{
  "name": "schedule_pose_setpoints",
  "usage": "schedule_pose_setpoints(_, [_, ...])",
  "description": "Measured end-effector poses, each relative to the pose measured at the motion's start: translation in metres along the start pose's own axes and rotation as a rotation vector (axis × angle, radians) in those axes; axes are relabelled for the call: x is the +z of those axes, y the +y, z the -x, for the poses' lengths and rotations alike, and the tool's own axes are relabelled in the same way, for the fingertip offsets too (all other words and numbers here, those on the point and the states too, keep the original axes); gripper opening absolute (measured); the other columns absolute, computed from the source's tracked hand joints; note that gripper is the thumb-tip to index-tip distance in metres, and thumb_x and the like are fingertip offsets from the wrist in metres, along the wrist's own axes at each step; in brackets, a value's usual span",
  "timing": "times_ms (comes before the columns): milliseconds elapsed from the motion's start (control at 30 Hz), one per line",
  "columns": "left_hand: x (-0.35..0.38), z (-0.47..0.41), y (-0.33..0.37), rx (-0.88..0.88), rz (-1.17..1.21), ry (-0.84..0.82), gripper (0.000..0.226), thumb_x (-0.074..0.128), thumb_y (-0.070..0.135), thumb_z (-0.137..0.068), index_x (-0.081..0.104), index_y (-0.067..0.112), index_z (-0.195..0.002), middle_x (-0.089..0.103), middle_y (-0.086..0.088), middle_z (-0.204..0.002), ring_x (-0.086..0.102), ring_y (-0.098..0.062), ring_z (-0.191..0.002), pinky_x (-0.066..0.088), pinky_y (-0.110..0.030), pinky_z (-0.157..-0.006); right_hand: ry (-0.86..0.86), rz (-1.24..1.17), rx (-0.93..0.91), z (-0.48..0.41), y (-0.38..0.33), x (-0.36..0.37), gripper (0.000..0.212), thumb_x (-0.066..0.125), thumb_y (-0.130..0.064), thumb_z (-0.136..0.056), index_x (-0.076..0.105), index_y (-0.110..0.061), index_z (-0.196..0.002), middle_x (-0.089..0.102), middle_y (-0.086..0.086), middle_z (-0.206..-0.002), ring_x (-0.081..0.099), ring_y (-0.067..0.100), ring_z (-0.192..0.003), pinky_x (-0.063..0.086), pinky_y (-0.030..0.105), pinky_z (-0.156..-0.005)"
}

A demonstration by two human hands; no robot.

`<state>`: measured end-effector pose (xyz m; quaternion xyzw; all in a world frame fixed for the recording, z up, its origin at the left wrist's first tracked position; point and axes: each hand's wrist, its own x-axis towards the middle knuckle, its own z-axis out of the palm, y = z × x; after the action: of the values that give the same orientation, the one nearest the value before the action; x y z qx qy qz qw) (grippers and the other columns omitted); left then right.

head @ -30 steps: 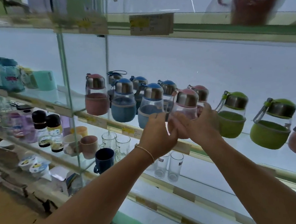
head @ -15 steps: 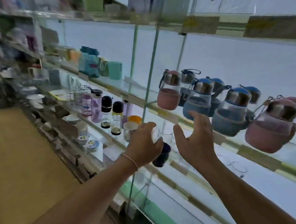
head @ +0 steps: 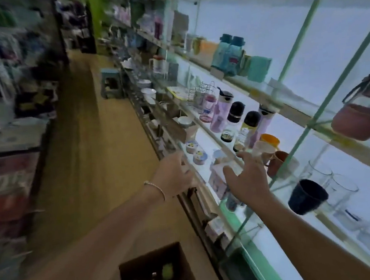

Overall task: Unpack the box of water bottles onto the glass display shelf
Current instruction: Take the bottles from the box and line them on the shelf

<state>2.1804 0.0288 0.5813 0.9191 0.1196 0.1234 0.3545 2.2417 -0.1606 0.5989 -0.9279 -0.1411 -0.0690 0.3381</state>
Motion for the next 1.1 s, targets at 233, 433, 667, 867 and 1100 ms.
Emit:
schedule_pose_setpoints(233, [-0.015,0.020,-0.062,-0.246,-0.104,-0.043,0.058,0.054,0.037,-0.096,0.038,0.012,-0.145,0.049,-0.008,-0.141,0.051,-0.024,-0.125,0.047,-0.035,-0.098,-0.204,0.010,-0.051,0.000,-0.019,0.069,0.051,0.062,-0.036,-0.090,0.047,-0.017,-0.135,0.048,0.009,-0.135,0.043,0.029,-0.127,0.038,0.045,-0.106])
schedule_pose_setpoints(433, [0.007,0.020,-0.097,-0.392,-0.125,-0.077,0.066,0.053,0.040,-0.097,0.030,0.011,-0.151,0.046,-0.009,-0.147,0.049,-0.023,-0.128,0.044,-0.033,-0.099,-0.380,0.010,-0.097,-0.010,-0.020,0.112,0.051,0.059,-0.039,-0.088,0.046,-0.021,-0.134,0.045,0.006,-0.133,0.047,0.027,-0.123,0.040,0.039,-0.101])
schedule_pose_setpoints(667, [0.052,0.004,-0.116,-0.539,-0.107,-0.054,0.041,0.057,0.029,-0.094,0.053,0.006,-0.128,0.061,-0.010,-0.122,0.058,-0.023,-0.110,0.044,-0.027,-0.090,-0.538,0.030,-0.158,-0.043,0.003,0.155,0.057,0.060,-0.035,-0.089,0.045,-0.016,-0.141,0.045,0.009,-0.141,0.041,0.027,-0.131,0.039,0.042,-0.108])
schedule_pose_setpoints(867, [0.114,0.011,-0.145,-0.726,-0.056,-0.154,0.021,0.056,0.027,-0.088,0.055,0.012,-0.103,0.061,-0.002,-0.097,0.061,-0.020,-0.089,0.056,-0.036,-0.076,-0.726,0.048,-0.132,-0.052,0.056,0.210,0.058,0.059,-0.036,-0.092,0.042,-0.015,-0.144,0.041,0.009,-0.144,0.039,0.025,-0.134,0.038,0.040,-0.111])
schedule_pose_setpoints(1100, [0.162,0.036,-0.192,-0.896,-0.034,-0.266,0.024,0.057,0.032,-0.093,0.054,0.014,-0.110,0.063,0.002,-0.084,0.064,-0.014,-0.075,0.059,-0.038,-0.071,-0.876,0.107,0.002,-0.029,0.107,0.268,0.054,0.059,-0.038,-0.092,0.045,-0.018,-0.140,0.044,0.006,-0.137,0.045,0.025,-0.127,0.046,0.039,-0.103])
